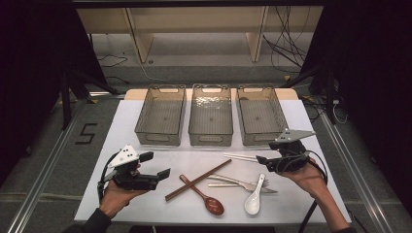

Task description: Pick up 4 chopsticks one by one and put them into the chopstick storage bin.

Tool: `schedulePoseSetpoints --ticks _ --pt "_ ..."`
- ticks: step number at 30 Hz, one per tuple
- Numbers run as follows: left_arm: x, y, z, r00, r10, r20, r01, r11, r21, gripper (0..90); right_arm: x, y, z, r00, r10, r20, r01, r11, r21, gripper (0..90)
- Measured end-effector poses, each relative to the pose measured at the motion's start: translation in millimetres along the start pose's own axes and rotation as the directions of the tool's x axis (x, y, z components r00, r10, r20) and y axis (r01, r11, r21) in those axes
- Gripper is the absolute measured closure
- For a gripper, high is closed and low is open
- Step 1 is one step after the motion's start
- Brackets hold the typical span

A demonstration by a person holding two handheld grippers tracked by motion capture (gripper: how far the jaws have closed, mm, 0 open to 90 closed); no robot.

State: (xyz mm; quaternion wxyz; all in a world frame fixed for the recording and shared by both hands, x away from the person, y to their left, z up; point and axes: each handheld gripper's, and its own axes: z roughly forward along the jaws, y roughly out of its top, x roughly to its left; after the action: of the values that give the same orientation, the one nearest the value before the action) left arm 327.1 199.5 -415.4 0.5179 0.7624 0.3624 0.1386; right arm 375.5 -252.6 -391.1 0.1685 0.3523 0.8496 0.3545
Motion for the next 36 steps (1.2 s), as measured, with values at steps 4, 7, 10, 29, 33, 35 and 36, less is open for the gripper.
schedulePoseSetpoints --ticks 4,7,10,29,33,35,36 --pt "-0.2 0.1 0.1 1.0000 0.002 0.000 -0.002 1.0000 0.000 10.7 -6.5 2.0 8.2 0.9998 -0.013 -0.017 0.014 0.997 0.078 35.9" --pt "-0.5 0.2 0.1 1.0000 0.004 0.000 -0.004 1.0000 -0.001 10.7 -10.9 2.4 15.1 0.9995 -0.026 -0.017 0.028 0.991 0.131 37.9" --pt "-0.2 0.1 0.1 1.0000 0.003 0.001 -0.003 1.0000 0.000 10.7 -15.9 2.1 22.0 0.9995 -0.030 -0.013 0.032 0.984 0.174 39.6" --pt "0.5 0.1 0.0 1.0000 0.003 0.001 -0.003 1.0000 0.002 10.7 -34.5 -8.4 56.7 0.9974 -0.069 -0.022 0.072 0.921 0.384 57.2" --pt "0.4 0.0 0.2 1.0000 0.005 0.001 -0.005 1.0000 0.004 10.7 -37.2 -11.3 62.5 0.9962 -0.083 -0.027 0.087 0.901 0.425 61.6" --pt "0.3 -0.2 0.4 1.0000 0.004 0.000 -0.004 1.0000 0.001 10.7 -38.2 -12.3 65.0 0.9956 -0.088 -0.031 0.093 0.893 0.439 62.9" --pt "0.4 -0.2 0.5 1.0000 0.003 0.000 -0.003 1.0000 0.002 10.7 -38.8 -13.0 66.2 0.9956 -0.089 -0.031 0.093 0.891 0.445 63.8"
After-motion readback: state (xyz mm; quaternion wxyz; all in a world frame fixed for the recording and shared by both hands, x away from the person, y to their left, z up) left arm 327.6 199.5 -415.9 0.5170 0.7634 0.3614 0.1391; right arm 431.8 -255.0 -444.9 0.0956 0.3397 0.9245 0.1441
